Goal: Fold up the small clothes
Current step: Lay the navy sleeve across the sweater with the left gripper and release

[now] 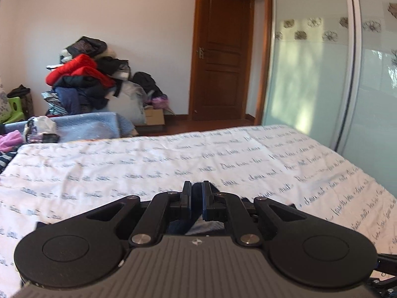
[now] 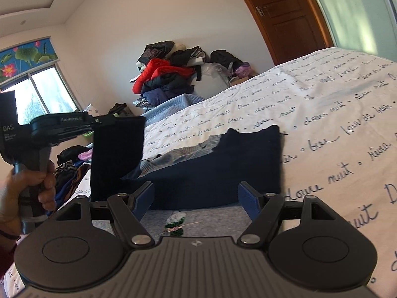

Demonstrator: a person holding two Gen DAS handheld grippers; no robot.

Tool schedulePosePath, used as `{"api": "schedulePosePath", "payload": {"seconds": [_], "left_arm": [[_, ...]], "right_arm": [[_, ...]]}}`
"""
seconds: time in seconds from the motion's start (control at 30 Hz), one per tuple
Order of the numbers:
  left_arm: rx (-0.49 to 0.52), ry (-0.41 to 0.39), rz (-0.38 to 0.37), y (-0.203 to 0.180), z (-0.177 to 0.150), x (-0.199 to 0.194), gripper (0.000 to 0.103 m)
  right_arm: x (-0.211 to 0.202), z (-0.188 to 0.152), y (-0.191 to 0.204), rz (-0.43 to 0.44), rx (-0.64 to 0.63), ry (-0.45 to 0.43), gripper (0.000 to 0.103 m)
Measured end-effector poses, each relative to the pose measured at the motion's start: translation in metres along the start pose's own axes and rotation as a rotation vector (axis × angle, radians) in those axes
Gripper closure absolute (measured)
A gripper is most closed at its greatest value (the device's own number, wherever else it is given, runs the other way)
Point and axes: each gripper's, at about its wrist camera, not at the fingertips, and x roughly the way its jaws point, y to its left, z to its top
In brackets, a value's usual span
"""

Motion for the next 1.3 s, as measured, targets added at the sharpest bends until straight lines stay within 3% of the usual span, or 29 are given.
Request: {"api": "schedulePosePath", "payload": {"seconds": [0.3, 0.47, 0.6, 0.7, 0.73, 0.8, 0.87, 1.07, 1.3], "left_arm": [[-0.007, 0.057, -0.062, -0.045, -0.027, 0.034, 0.093], [0.058, 0.05, -0.075, -0.069, -0.034, 0.04, 0.094], [0.047, 0.119, -0.098, -0.074, -0.044, 0.052, 0.093], [0.041, 0.129, -0.09, -0.073, -0.049, 0.046, 0.088], [0.045, 0.136, -0.085, -0.073, -0.05, 0.043, 0.083], [0.039, 0.138, -0.058, -0.069, -0.053, 0.035, 0.06], [0.041, 0.133, -0.018, -0.065, -0.057, 0.023, 0.031], [0.065, 0.144, 0.088, -0.055, -0.073, -0.014, 0.011], [0.022, 0.163, 0.188, -0.031, -0.101, -0.066, 0.008]], "right_arm": [[-0.012, -0.005, -0.017, -0.021, 0.033, -0.001, 0.028], [-0.014, -0.006, -0.02, -0.028, 0.04, 0.0, 0.028], [-0.015, -0.008, -0.019, -0.029, 0.041, 0.002, 0.028], [-0.019, -0.007, -0.018, -0.033, 0.039, -0.002, 0.028], [-0.02, -0.007, -0.019, -0.036, 0.039, -0.004, 0.028], [-0.021, -0.007, -0.019, -0.042, 0.043, -0.005, 0.025], [-0.021, -0.007, -0.018, -0.044, 0.049, -0.008, 0.024], [-0.022, -0.013, -0.003, -0.022, 0.024, 0.008, 0.024], [-0.029, -0.023, 0.02, -0.009, -0.01, 0.036, 0.024]]}}
